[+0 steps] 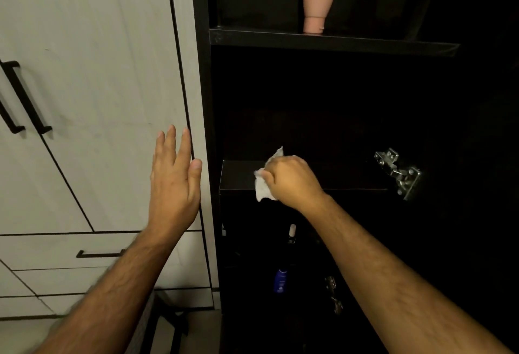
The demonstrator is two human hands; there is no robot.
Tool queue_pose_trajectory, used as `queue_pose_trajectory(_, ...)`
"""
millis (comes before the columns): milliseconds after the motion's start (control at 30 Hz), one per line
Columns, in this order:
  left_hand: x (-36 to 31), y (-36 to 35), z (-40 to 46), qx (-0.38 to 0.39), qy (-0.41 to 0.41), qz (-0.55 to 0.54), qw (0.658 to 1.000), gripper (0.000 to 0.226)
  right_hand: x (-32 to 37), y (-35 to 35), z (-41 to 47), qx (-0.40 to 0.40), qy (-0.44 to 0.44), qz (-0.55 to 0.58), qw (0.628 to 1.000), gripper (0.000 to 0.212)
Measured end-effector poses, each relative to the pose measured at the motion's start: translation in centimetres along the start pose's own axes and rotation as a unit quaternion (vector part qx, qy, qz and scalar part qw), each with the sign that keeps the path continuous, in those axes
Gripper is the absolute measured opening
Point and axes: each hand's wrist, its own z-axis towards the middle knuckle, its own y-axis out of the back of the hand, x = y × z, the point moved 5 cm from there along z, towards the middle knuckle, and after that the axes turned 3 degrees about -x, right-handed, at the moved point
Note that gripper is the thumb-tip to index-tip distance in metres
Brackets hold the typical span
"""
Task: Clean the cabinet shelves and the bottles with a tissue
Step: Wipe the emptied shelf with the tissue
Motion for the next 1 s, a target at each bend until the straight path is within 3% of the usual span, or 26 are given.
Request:
queue_pose_trajectory(67, -0.3, -0.3, -0.4, 0.012, 0.002, -0.003, 1.0, 0.056, -0.9, -0.4, 0.2, -0.023, -0.064, 0.035, 0.997, 0.024)
queue_pose_trajectory(133, -0.6, -0.6, -0.8, 0.024, 0.002, -0.014, 1.0, 0.056, 0.0, -1.6, 0.2, 0.0, -0.062, 0.084, 0.995, 0.029)
queue_pose_trajectory(267, -0.9, -1.1, -1.4, 0.049, -0.014, -0.026, 0.998, 0.057, 1.6, -2.8, -0.7, 0.065, -0.022, 0.029, 0.997, 0.047)
queue_pose_trajectory(467, -0.9, -0.8, -1.8, 0.083, -0.036, -0.026, 0.996, 0.059, -3.3, -1.6, -2.4, 0.135, -0.135, -0.013, 0.981, 0.059)
queue_pose_trajectory(700, 0.7, -0.7, -3.4, 0.115, -0.036, -0.024, 0.992, 0.057, -3.0, -1.0, -4.3, 0.13, -0.17, -0.023, 0.977, 0.056)
queue_pose_trajectory(867, 1.1, -0.3, -4.5, 0.121, -0.028, -0.029, 0.992, 0.058, -7.1, 0.6, -7.8, 0.132, -0.228, -0.053, 0.963, 0.056)
queue_pose_trajectory(1000, 1.3, -0.4, -5.7, 0.129, -0.028, -0.031, 0.991, 0.059, -9.3, 1.7, -9.8, 0.046, -0.199, -0.098, 0.974, 0.047)
